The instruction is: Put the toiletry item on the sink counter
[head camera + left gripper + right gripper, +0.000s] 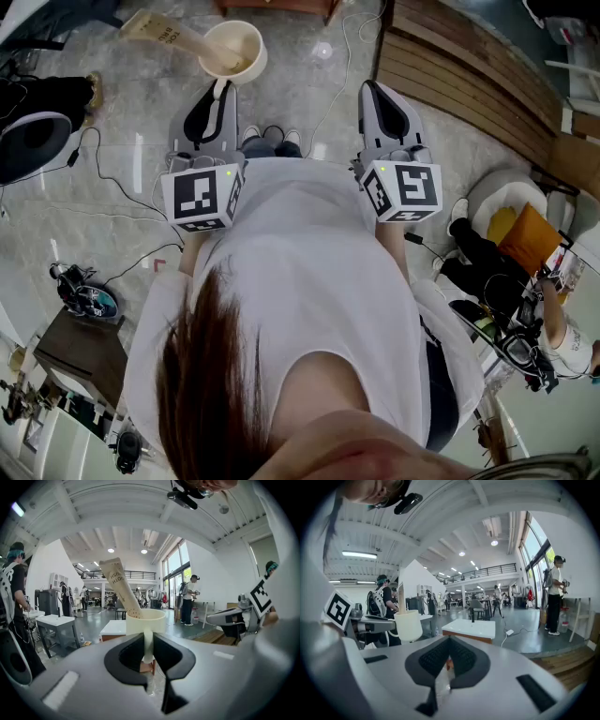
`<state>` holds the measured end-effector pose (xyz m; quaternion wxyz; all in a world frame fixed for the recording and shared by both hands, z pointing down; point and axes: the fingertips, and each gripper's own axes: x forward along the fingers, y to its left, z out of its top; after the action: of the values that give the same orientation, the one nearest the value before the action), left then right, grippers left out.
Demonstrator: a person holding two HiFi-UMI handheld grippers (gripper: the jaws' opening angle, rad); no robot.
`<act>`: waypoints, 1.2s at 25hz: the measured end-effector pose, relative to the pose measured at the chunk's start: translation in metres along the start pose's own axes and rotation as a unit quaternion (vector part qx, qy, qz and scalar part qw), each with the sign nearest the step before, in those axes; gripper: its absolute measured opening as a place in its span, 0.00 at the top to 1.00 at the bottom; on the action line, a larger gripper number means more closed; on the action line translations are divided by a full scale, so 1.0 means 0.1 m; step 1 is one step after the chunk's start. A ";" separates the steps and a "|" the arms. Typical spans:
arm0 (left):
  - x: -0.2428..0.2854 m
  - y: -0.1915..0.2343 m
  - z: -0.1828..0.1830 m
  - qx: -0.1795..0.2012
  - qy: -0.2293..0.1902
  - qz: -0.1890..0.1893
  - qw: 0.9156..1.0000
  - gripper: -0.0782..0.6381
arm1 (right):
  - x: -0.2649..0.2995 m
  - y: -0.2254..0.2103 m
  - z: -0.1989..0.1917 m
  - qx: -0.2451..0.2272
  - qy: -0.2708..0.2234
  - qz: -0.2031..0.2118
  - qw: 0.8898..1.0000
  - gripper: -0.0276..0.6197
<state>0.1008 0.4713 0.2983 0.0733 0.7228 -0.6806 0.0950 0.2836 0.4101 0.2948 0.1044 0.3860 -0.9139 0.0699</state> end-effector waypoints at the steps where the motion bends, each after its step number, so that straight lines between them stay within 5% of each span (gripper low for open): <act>1: 0.07 -0.01 0.00 -0.003 -0.001 0.001 1.000 0.82 | 0.02 -0.05 -0.02 -0.001 -0.002 -0.003 1.000 0.95; 6: 0.34 -0.06 0.08 -0.008 -0.009 0.006 1.000 0.82 | 0.13 -0.19 -0.03 -0.003 -0.012 0.002 1.000 0.95; 13: 0.08 -0.06 0.16 -0.005 -0.032 0.011 0.999 0.82 | -0.02 0.05 0.07 -0.016 -0.034 0.016 0.999 0.95; 30: 0.47 0.04 0.24 -0.008 -0.023 0.020 1.000 0.82 | 0.31 -0.11 0.20 0.005 -0.046 0.048 0.998 0.95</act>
<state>0.1001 0.4198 0.2863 0.0618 0.7102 -0.6973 0.0744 0.2673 0.3768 0.2837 0.0566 0.3446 -0.9350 0.0618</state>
